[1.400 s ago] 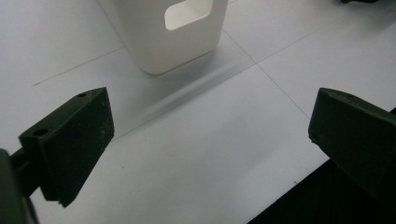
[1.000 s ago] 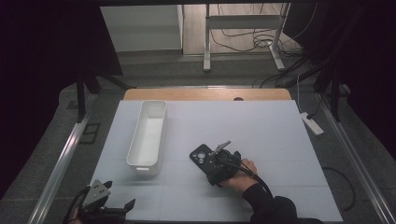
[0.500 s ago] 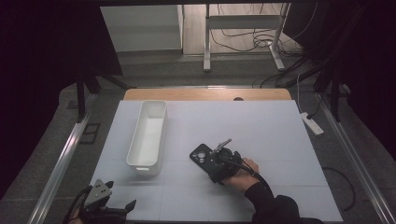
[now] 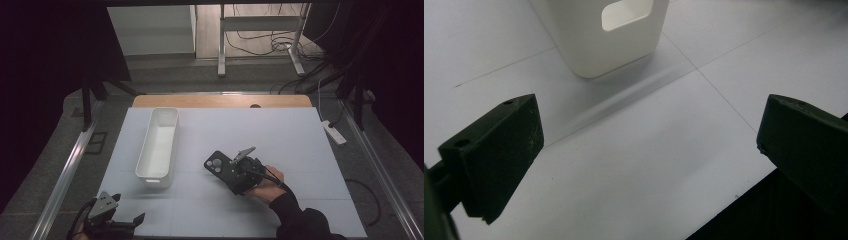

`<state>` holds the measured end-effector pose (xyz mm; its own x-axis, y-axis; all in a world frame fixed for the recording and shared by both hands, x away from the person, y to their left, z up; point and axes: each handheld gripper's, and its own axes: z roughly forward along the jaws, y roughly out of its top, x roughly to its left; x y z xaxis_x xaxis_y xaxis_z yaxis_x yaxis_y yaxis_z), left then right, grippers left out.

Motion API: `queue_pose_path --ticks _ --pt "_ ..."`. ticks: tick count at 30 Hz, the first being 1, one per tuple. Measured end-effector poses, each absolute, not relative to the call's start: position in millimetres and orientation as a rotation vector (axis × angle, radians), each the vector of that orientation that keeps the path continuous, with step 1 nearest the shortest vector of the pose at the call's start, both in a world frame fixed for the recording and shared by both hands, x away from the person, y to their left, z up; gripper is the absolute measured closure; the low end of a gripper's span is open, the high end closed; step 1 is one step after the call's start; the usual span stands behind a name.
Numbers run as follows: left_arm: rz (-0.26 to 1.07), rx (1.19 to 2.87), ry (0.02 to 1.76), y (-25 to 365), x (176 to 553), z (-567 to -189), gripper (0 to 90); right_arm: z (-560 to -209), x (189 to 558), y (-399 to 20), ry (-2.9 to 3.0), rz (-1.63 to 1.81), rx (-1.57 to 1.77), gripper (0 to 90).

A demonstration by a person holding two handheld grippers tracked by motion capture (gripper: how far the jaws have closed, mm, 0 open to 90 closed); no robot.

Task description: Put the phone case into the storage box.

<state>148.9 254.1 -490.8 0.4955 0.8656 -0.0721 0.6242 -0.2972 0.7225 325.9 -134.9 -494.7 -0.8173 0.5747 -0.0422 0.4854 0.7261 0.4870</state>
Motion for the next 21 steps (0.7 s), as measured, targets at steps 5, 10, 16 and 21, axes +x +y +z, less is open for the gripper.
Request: queue_pose_path --ticks 5,10,16,21 --pt "0.427 2.016 1.241 255 150 -490 0.0 -490 321 -140 2.765 0.75 0.827 15.5" --pt "0.425 1.993 1.236 254 151 -486 0.0 -486 317 -144 2.776 0.797 0.806 15.5" --pt "0.429 2.008 1.216 252 156 -484 0.0 -482 313 -152 2.803 0.866 0.794 15.5" --pt "0.417 1.991 1.198 250 158 -482 0.0 -478 309 -158 2.805 0.91 0.787 15.5"
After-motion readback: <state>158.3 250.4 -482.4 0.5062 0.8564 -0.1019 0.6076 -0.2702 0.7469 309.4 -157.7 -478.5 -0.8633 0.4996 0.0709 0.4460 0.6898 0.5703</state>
